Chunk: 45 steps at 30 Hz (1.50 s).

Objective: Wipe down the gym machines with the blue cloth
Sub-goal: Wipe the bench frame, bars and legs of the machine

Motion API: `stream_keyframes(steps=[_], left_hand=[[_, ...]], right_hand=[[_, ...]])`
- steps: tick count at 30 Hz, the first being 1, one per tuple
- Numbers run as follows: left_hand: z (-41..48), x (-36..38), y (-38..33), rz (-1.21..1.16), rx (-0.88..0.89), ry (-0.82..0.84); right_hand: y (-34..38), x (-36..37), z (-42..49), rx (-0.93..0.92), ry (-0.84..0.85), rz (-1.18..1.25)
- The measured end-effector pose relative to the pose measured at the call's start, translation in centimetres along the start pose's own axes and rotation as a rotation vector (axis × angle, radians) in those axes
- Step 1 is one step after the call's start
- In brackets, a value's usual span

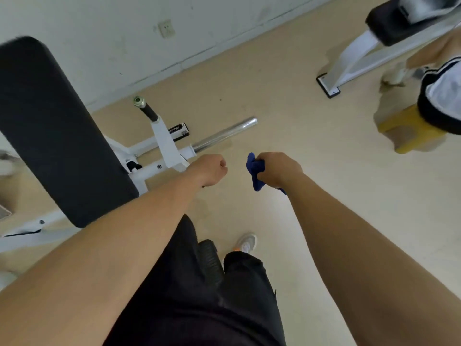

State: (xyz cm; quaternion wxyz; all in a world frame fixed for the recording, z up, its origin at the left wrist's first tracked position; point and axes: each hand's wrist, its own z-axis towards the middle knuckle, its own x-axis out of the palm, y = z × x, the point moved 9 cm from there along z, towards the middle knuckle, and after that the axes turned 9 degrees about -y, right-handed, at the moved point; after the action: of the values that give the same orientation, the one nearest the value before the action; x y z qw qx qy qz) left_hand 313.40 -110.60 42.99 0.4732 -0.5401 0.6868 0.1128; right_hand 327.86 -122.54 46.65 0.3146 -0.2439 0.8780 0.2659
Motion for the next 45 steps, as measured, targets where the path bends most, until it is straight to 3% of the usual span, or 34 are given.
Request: stream_keyframes(steps=[8, 17, 26, 33, 38, 45], left_hand=[[-0.1, -11.9, -6.7, 0.082, 0.060, -0.206], [6.5, -16.0, -10.1, 0.064, 0.067, -0.274], [16.1, -18.5, -7.5, -0.045, -0.139, -0.299], [20.0, -21.0, -9.9, -0.121, -0.304, -0.288], [23.5, -22.5, -10.1, -0.203, -0.406, -0.331], [26.6, -25.0, -10.0, -0.301, -0.635, -0.430]], right_hand=[[2.0, -10.8, -4.4, -0.131, -0.119, -0.136], [2.6, -19.2, 2.6, -0.295, -0.257, -0.213], [8.5, -24.7, 13.3, -0.497, -0.093, -0.411], [10.4, -30.9, 19.1, -0.582, -0.029, -0.510], [11.8, -33.8, 24.8, -0.626, 0.039, -0.575], [17.6, -37.4, 31.6, -0.834, 0.114, -0.706]])
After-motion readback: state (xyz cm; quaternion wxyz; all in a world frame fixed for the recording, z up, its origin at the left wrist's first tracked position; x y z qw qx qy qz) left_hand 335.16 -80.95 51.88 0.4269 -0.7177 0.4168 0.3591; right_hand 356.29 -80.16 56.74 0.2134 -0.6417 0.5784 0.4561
